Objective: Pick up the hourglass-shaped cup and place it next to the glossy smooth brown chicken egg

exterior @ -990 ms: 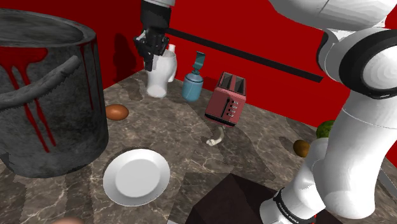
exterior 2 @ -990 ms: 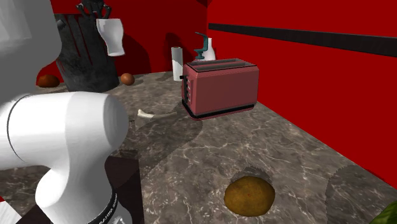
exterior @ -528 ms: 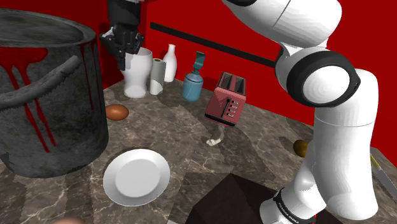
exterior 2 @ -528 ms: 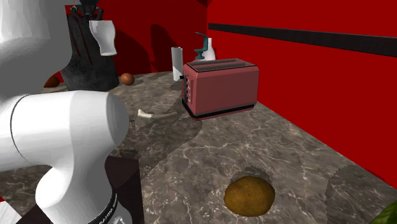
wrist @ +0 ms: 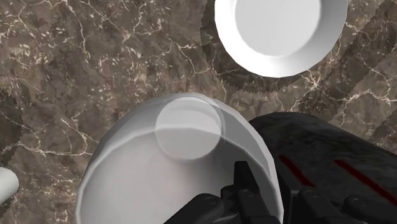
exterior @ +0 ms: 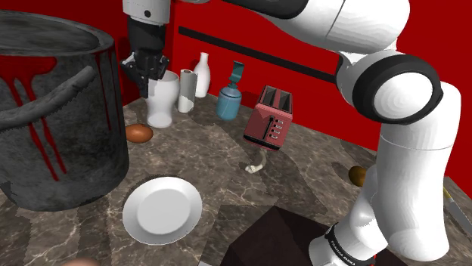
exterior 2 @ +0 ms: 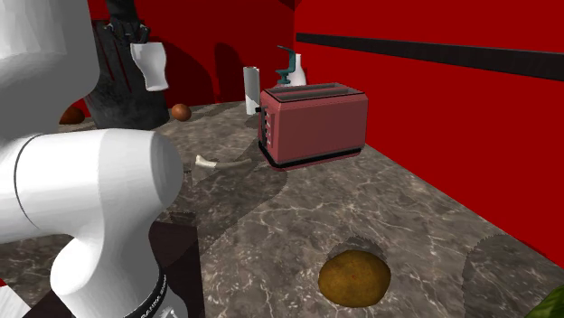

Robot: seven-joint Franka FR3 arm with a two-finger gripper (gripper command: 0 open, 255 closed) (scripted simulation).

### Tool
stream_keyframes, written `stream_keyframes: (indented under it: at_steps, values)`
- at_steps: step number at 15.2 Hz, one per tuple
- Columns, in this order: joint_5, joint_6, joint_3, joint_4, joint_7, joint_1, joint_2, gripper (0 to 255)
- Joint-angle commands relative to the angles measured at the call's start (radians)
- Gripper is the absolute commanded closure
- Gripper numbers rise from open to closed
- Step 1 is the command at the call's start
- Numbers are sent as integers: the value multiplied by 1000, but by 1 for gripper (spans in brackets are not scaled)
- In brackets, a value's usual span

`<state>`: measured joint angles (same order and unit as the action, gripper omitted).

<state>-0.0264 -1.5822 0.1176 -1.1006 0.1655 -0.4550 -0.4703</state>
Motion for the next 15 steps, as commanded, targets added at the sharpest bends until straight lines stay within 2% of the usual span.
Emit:
stream_keyframes:
  at_steps: [1, 15]
  values:
    - [1, -36, 0, -47, 0, 2, 12, 255]
    - [4, -239, -1, -274, -3, 9, 36, 255]
